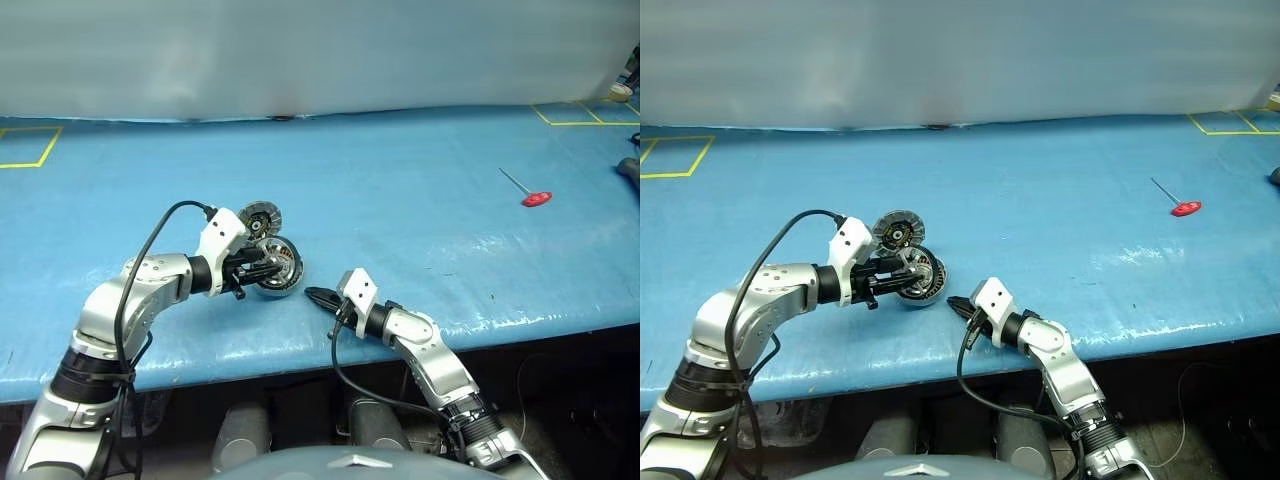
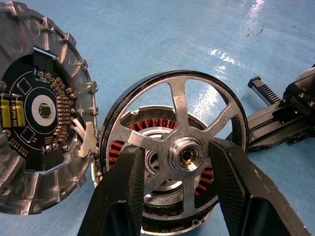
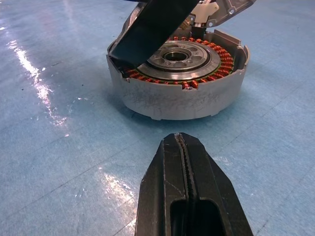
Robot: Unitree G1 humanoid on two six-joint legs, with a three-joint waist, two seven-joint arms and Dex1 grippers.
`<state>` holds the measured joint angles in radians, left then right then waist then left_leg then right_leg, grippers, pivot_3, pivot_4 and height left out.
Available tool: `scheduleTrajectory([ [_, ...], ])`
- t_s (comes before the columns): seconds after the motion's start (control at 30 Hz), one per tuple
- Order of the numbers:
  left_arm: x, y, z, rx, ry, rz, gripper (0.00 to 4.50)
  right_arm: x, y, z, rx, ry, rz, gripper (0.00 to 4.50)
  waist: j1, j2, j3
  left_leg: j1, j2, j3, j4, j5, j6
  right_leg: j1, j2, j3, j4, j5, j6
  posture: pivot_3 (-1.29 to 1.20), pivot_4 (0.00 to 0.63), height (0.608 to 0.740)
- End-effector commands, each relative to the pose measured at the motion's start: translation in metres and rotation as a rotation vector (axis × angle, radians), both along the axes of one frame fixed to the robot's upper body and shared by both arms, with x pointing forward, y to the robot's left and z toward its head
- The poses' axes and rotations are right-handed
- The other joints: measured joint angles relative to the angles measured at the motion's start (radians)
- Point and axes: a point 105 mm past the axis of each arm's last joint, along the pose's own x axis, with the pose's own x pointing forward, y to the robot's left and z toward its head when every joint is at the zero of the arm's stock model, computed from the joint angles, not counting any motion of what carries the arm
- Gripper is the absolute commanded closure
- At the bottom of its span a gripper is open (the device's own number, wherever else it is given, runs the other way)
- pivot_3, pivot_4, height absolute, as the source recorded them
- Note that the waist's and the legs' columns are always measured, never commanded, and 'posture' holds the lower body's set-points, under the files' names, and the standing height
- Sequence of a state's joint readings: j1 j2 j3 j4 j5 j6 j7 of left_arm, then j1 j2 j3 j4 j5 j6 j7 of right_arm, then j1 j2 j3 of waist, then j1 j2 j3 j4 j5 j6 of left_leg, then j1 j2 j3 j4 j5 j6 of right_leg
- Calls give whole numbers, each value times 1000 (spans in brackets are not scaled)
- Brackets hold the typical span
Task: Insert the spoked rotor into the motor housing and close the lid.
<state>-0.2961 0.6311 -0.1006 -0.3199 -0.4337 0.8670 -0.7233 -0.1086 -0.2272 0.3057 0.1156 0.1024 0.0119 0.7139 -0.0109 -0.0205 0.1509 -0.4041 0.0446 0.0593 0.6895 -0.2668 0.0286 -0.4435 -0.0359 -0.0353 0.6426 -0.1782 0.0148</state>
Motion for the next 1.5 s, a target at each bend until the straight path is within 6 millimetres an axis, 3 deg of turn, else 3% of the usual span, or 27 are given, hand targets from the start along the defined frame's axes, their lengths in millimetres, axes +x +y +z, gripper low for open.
scheduleTrajectory([
  [0.03,3,2,8,7,-26,10,2653,3,1,12,26,-44,-3,4500,0,0,0,0,0,0,0,0,0,0,0,0,0,0,0,0,150,740],
  [0.33,9,6,23,-28,-69,41,2653,2,3,10,21,-39,3,4500,0,0,0,0,0,0,0,0,0,0,0,0,0,0,0,0,150,740],
  [0.5,2,3,27,-29,-64,20,2653,0,4,8,19,-31,6,4500,0,0,0,0,0,0,0,0,0,0,0,0,0,0,0,0,150,740],
  [1.5,-2,9,3,40,25,33,2653,-2,5,6,18,-23,-3,4500,-1,0,0,0,0,0,0,0,0,0,0,0,0,0,0,0,150,740],
])
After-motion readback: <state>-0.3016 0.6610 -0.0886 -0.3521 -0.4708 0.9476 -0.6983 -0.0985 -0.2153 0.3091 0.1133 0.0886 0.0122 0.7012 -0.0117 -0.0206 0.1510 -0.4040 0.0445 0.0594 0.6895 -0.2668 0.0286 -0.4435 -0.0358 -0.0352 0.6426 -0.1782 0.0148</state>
